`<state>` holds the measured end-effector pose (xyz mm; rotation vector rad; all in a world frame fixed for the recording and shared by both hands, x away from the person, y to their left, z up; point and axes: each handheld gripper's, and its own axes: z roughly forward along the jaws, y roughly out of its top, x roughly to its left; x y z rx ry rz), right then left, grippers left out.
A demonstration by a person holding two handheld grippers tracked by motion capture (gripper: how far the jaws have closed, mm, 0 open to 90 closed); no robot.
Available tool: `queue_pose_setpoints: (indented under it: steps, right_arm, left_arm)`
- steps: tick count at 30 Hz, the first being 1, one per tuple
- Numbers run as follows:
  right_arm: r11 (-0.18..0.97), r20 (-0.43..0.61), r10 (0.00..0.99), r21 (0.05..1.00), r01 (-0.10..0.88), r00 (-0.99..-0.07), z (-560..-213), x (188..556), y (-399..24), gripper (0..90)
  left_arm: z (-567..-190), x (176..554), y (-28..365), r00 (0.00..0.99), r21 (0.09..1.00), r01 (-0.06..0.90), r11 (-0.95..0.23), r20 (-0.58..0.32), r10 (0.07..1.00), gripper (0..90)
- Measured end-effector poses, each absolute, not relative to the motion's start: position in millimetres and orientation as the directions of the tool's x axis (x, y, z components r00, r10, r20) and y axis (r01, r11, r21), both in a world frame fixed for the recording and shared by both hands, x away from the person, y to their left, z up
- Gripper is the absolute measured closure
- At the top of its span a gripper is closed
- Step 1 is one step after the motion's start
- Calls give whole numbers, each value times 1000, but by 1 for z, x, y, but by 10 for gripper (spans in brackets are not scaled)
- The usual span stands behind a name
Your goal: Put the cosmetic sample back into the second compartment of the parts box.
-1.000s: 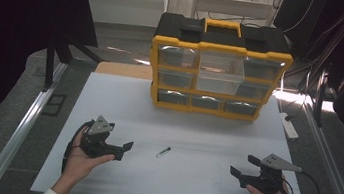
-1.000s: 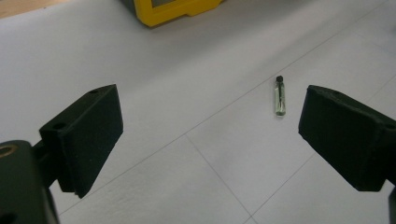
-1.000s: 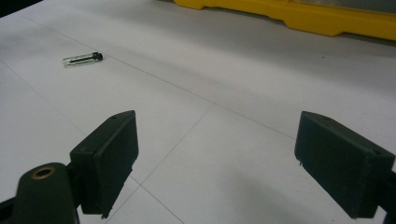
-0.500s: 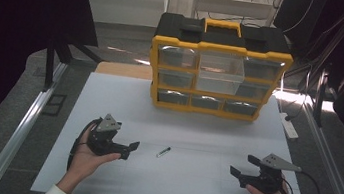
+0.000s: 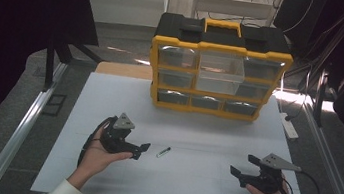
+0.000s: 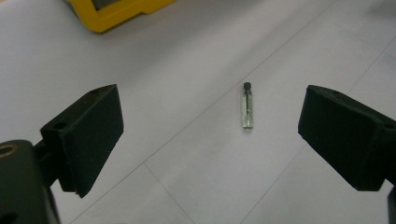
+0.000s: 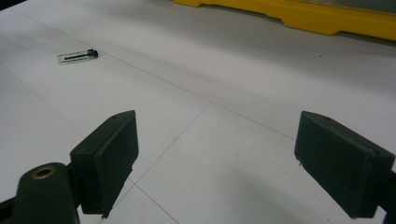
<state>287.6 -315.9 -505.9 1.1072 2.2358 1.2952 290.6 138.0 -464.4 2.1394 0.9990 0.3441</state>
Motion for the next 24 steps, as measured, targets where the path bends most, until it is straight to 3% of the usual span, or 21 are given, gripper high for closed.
queue_pose_setpoints:
  steps: [24]
  right_arm:
    - [289, 90, 760, 840, 459, -644, -506, 288, -316, 139]
  left_arm:
    - [-481, 318, 88, 729, 626, 564, -538, -71, 681, 97]
